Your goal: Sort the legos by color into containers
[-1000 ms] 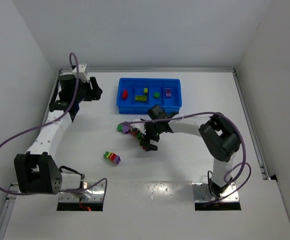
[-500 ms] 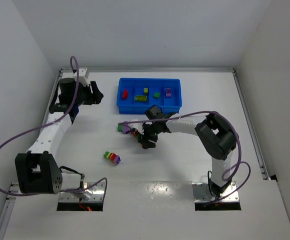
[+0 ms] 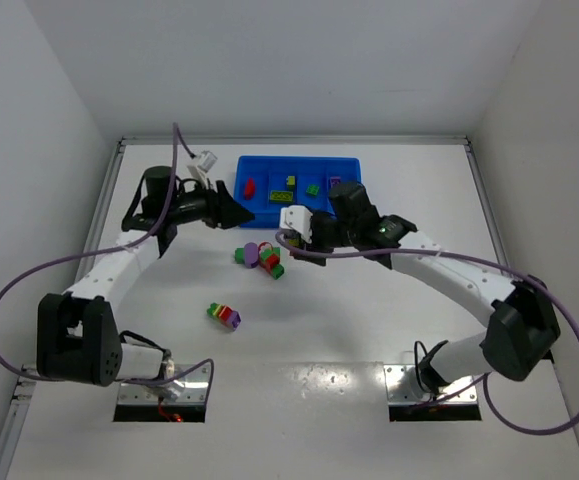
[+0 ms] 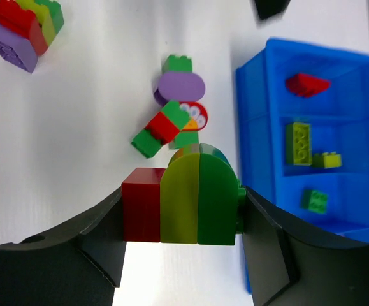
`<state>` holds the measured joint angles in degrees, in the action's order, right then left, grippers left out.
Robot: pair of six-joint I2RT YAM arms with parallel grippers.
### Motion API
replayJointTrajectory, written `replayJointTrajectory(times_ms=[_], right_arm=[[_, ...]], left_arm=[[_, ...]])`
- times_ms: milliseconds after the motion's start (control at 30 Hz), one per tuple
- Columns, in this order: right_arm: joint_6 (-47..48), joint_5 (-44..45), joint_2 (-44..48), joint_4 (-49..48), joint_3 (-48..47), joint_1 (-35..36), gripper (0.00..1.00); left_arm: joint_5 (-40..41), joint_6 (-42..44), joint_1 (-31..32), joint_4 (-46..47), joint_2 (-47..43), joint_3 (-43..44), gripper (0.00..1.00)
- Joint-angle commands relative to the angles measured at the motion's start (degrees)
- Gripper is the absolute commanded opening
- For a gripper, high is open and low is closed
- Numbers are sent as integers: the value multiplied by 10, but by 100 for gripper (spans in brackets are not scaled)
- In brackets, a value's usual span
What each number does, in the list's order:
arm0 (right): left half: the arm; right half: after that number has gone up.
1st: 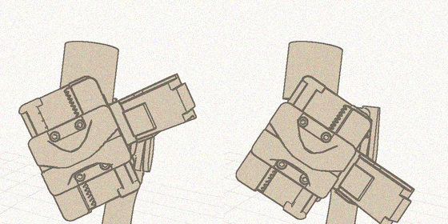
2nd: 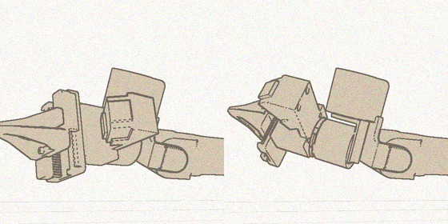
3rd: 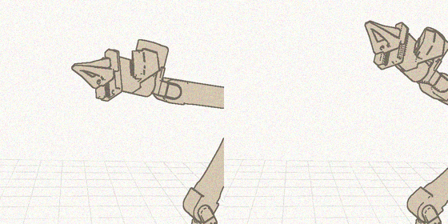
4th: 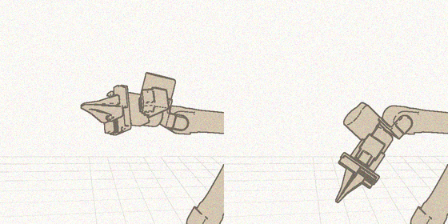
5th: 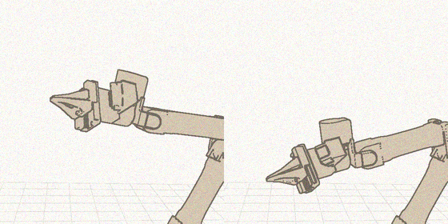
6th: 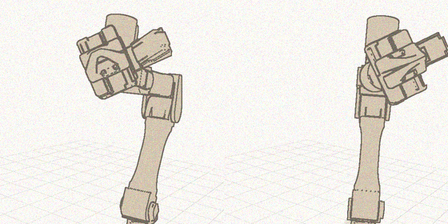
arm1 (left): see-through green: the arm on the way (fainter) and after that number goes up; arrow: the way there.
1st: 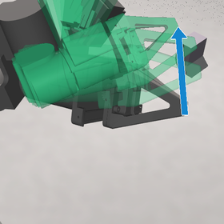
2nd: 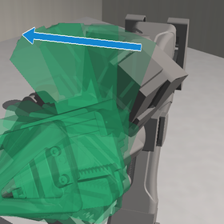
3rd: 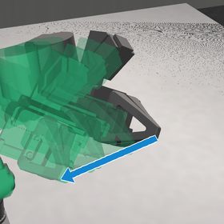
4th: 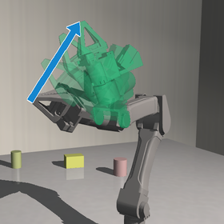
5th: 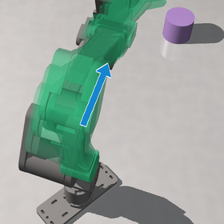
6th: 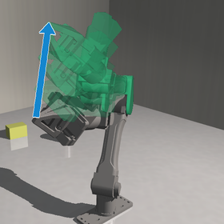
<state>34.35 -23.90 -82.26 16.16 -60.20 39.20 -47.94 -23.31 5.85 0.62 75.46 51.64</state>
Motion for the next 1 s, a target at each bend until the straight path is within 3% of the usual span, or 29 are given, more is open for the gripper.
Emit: replayJointTrajectory(times_ms=[0, 133, 333, 700, 967], right_arm=[[54, 18, 12, -20, 23, 12, 10], [108, 36, 18, -32, 30, 25, 10], [157, 85, 23, -49, 40, 42, 10], [174, 87, 39, -67, 46, 37, 10], [174, 76, 61, -79, 56, 37, 10]], left_arm=[[-77, -42, 26, 54, 17, 27, 61], [-141, -42, 57, 5, 99, 107, 61], [-167, -1, 97, -47, 141, 181, 61], [-204, 97, 115, -165, 180, 203, 62], [-218, 143, 121, -184, 174, 198, 62]])
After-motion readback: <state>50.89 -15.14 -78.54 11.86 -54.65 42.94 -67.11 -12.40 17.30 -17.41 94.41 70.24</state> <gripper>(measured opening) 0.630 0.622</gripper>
